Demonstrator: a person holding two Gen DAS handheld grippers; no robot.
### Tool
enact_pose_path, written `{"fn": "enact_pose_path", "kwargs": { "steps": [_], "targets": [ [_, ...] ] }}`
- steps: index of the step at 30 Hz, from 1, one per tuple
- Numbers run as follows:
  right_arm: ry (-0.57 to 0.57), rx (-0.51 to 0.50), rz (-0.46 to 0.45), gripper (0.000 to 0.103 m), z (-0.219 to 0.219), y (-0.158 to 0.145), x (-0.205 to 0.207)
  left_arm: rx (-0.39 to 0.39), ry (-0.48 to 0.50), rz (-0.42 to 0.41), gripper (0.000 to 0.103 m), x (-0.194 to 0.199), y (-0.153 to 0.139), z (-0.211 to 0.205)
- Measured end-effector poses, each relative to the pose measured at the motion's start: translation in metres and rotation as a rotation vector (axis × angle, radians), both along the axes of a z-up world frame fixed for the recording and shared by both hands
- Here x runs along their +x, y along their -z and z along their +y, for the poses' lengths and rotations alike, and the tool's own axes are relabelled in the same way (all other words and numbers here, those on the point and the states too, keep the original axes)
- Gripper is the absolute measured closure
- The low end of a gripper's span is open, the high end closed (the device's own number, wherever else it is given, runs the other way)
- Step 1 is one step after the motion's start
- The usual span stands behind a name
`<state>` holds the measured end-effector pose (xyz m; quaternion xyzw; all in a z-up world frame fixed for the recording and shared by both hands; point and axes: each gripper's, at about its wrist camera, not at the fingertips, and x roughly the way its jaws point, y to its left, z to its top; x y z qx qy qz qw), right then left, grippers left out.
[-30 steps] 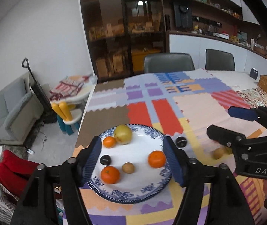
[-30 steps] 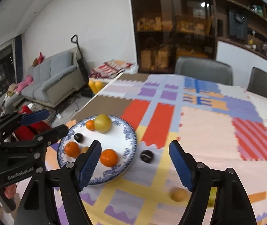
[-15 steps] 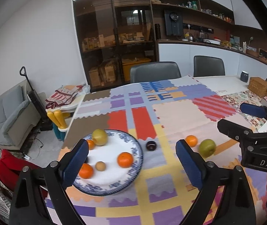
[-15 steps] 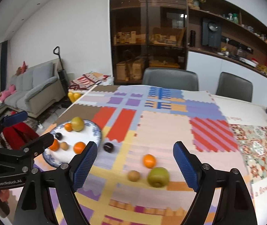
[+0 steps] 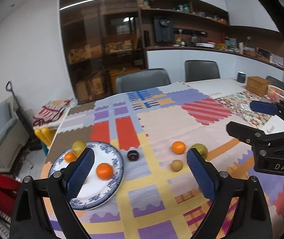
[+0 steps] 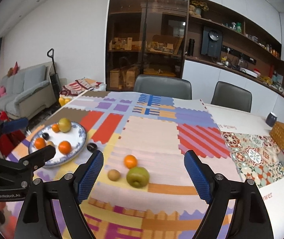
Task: Organize fruits
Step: 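Move both open tools back toward the kiwi and green apple, then grasp the brown kiwi with the left tool while the right tool grasps the green apple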
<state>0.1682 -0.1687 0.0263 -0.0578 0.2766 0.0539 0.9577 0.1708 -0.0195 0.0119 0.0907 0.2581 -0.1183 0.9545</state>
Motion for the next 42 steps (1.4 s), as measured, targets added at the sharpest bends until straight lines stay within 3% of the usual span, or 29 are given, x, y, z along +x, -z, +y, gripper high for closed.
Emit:
{"fn": "enact_pose_path", "kwargs": {
  "steps": [4, 9, 18, 23, 31, 42],
  "targets": [
    [-0.020, -0.012, 0.004, 0.019, -0.007, 0.008, -0.002, -0.001, 0.045, -0.010, 0.012, 0.002, 0.009, -0.010],
    [-0.070, -0.022, 0.035, 0.019, -0.013, 0.024, 0.004, 0.011, 0.099, 0.013, 0.023, 0.012, 0.024, -0.021],
    [-0.171, -0.051, 0.148, 0.020, -0.016, 0.062, 0.029, 0.043, 0.235, 0.108, 0.038, 0.036, 0.059, -0.041],
    [-0.225, -0.116, 0.204, 0.025, -0.012, 0.082, 0.043, 0.088, 0.295, 0.141, 0.044, 0.049, 0.075, -0.050],
    [-0.295, -0.146, 0.277, 0.033, -0.006, 0.106, 0.065, 0.098, 0.373, 0.225, 0.050, 0.074, 0.094, -0.055],
    [-0.317, -0.123, 0.329, 0.038, -0.002, 0.125, 0.089, 0.053, 0.395, 0.348, 0.063, 0.103, 0.112, -0.057]
  ]
}}
